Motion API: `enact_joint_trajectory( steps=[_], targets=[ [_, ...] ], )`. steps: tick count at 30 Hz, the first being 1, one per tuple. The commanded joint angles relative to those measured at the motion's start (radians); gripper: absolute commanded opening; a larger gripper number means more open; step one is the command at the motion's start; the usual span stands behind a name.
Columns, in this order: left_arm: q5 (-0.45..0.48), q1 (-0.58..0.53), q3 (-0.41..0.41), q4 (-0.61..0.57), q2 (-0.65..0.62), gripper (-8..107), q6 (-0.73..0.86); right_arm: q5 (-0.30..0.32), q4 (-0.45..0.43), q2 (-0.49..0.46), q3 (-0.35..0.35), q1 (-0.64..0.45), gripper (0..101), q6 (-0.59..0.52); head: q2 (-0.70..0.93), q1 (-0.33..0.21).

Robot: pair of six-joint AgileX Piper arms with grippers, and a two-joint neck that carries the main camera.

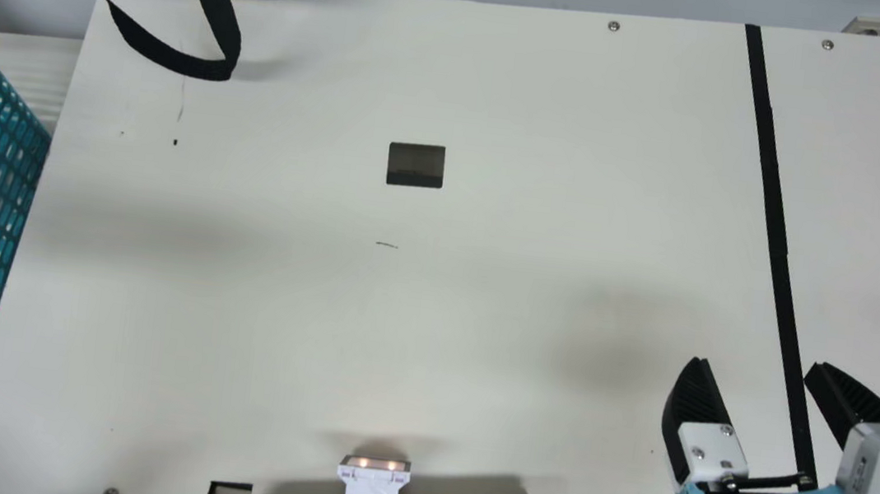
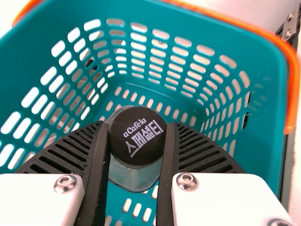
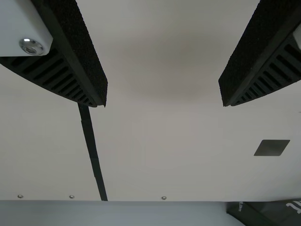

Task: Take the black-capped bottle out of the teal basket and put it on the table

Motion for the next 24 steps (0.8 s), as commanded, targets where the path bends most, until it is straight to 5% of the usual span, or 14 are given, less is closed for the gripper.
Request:
enact_joint_trajectory(
  steps=[1, 24],
  targets=[
    [-0.005, -0.007, 0.001, 0.026, -0.028, 0, -0.029, 0.0, 0.0, 0.0, 0.0, 0.0, 91, 0.0, 0.008, -0.004],
    [0.036, -0.034, -0.093, 0.291, -0.218, 0, -0.389, 0.0, 0.0, 0.0, 0.0, 0.0, 91, 0.0, 0.008, -0.004]
  ],
)
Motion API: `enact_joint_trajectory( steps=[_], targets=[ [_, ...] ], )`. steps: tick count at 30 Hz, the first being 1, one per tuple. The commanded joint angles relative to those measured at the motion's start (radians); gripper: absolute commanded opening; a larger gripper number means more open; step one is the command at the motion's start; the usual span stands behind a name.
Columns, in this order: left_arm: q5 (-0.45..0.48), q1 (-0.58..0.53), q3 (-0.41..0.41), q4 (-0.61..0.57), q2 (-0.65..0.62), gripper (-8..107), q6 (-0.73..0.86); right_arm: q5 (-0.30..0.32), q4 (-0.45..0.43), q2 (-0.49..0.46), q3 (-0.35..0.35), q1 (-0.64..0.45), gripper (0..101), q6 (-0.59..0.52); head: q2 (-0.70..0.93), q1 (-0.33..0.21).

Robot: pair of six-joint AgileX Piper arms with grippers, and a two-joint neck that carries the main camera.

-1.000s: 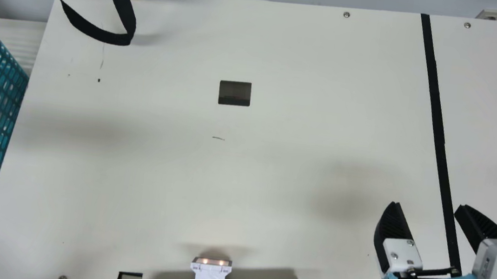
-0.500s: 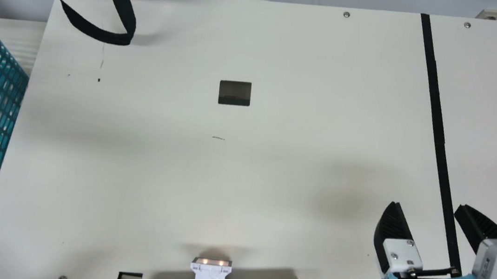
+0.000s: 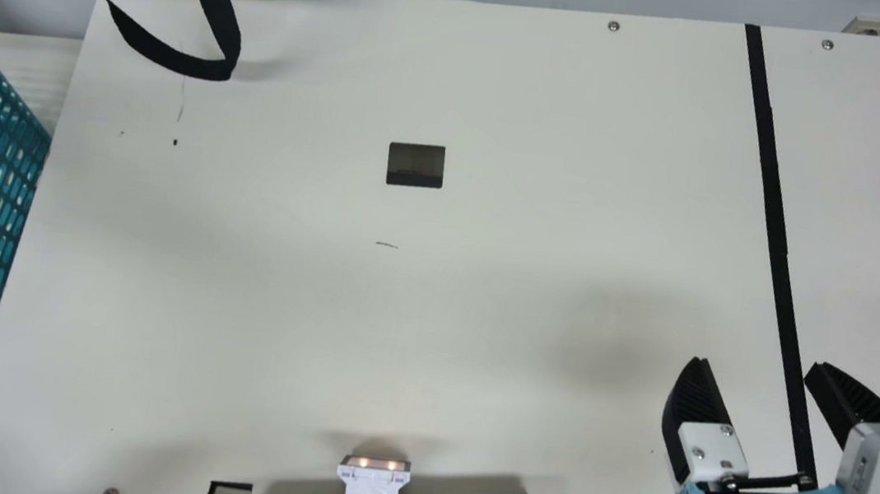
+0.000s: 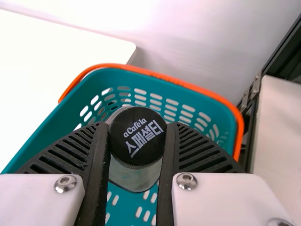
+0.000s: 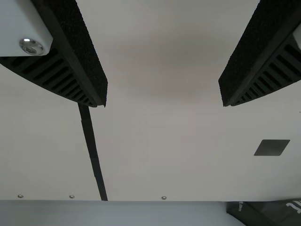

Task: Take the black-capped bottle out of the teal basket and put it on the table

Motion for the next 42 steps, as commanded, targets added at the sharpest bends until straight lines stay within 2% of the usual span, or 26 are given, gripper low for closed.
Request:
enact_joint_trajectory(
  steps=[1, 15, 24, 42],
  targets=[
    [0.012, 0.002, -0.011, 0.018, -0.01, 0, -0.04, 0.0, 0.0, 0.0, 0.0, 0.0, 91, 0.0, 0.008, -0.004],
    [0.124, -0.016, -0.084, 0.129, -0.104, 0, -0.249, -0.001, 0.0, 0.0, 0.0, 0.0, 91, 0.0, 0.008, -0.004],
    [0.173, -0.078, -0.108, 0.202, -0.168, 0, -0.383, -0.001, 0.0, 0.0, 0.0, 0.0, 91, 0.0, 0.008, -0.004],
    [0.088, -0.387, -0.032, 0.435, -0.258, 0, -0.657, -0.001, 0.0, 0.0, 0.0, 0.0, 91, 0.0, 0.008, -0.004]
  ],
)
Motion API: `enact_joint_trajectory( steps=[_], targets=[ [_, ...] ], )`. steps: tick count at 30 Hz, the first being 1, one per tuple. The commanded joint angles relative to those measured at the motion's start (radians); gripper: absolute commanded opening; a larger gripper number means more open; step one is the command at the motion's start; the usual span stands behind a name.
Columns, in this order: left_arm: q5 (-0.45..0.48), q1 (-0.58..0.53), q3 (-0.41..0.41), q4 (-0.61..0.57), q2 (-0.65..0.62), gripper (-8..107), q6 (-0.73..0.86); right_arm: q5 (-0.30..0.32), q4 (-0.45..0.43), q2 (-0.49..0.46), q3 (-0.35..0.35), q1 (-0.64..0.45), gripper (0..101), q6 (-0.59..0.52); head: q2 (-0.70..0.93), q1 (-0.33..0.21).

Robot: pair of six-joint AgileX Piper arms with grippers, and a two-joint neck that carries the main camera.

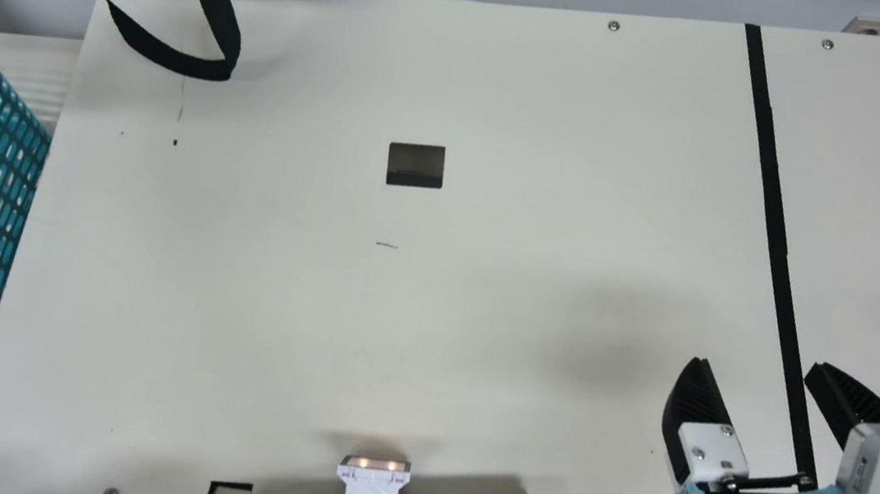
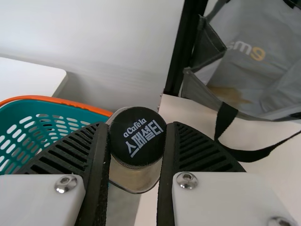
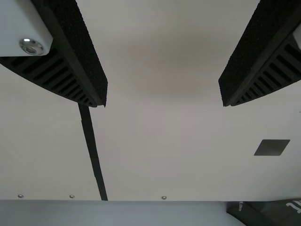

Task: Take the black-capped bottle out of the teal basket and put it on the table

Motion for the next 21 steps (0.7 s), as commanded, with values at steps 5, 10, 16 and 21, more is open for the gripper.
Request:
enact_joint_trajectory(
  steps=[5, 10, 16, 21],
  targets=[
    [-0.037, -0.138, 0.023, 0.112, -0.003, 0, -0.134, 0.0, 0.0, 0.0, 0.0, 0.0, 91, 0.0, 0.008, -0.004],
    [-0.054, -0.24, 0.035, 0.192, -0.002, 0, -0.246, 0.0, 0.0, 0.0, 0.0, 0.0, 91, 0.0, 0.008, -0.004],
    [-0.07, -0.367, 0.035, 0.287, 0.009, 0, -0.386, 0.0, 0.0, 0.0, 0.0, 0.0, 91, 0.0, 0.008, -0.004],
    [-0.085, -0.473, 0.026, 0.379, 0.028, 0, -0.508, 0.0, 0.0, 0.0, 0.0, 0.0, 91, 0.0, 0.008, -0.004]
  ],
)
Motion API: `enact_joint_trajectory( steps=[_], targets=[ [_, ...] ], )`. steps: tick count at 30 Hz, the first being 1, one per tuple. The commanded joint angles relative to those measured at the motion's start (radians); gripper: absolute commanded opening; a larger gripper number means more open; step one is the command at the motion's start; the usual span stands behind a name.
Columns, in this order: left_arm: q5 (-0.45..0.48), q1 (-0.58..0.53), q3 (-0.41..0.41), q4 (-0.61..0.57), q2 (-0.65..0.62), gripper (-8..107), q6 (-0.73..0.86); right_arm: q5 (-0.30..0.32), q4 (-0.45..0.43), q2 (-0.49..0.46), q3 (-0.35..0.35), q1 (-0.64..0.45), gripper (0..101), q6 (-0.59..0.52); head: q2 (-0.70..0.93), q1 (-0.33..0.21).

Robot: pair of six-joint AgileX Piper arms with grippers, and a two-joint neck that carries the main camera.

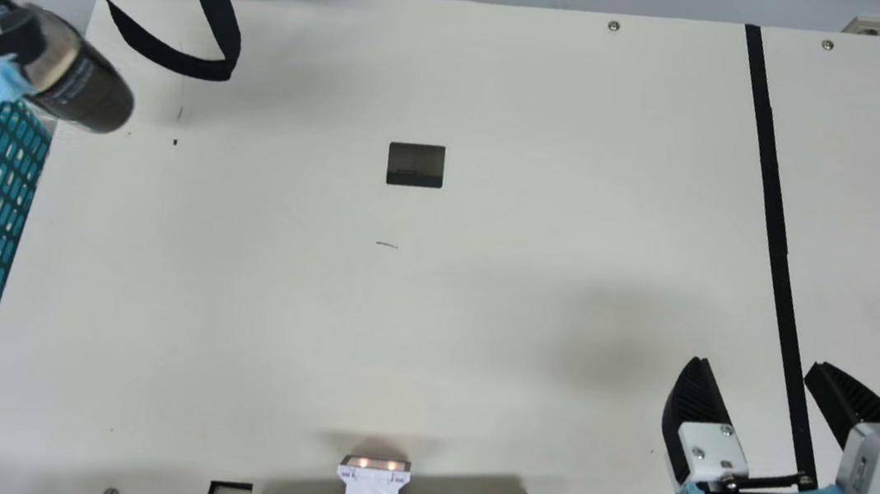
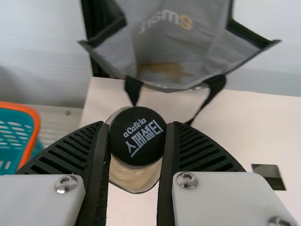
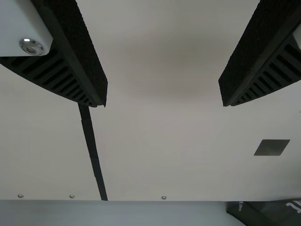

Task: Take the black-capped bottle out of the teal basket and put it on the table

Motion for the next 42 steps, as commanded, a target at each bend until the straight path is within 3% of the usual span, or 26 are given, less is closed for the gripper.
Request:
enact_joint_trajectory(
  steps=[1, 18, 42],
  targets=[
    [-0.006, -0.065, -0.004, 0.053, 0.008, 0, -0.08, 0.0, 0.0, 0.0, 0.0, 0.0, 91, 0.0, 0.008, -0.004],
    [-0.035, -0.358, -0.043, 0.367, 0.1, 0, -0.473, -0.001, 0.0, 0.0, 0.0, 0.0, 91, 0.0, 0.008, -0.004],
    [-0.027, -0.676, -0.088, 0.658, 0.205, 0, -0.865, -0.001, 0.0, 0.0, 0.0, 0.0, 91, 0.0, 0.008, -0.004]
  ],
)
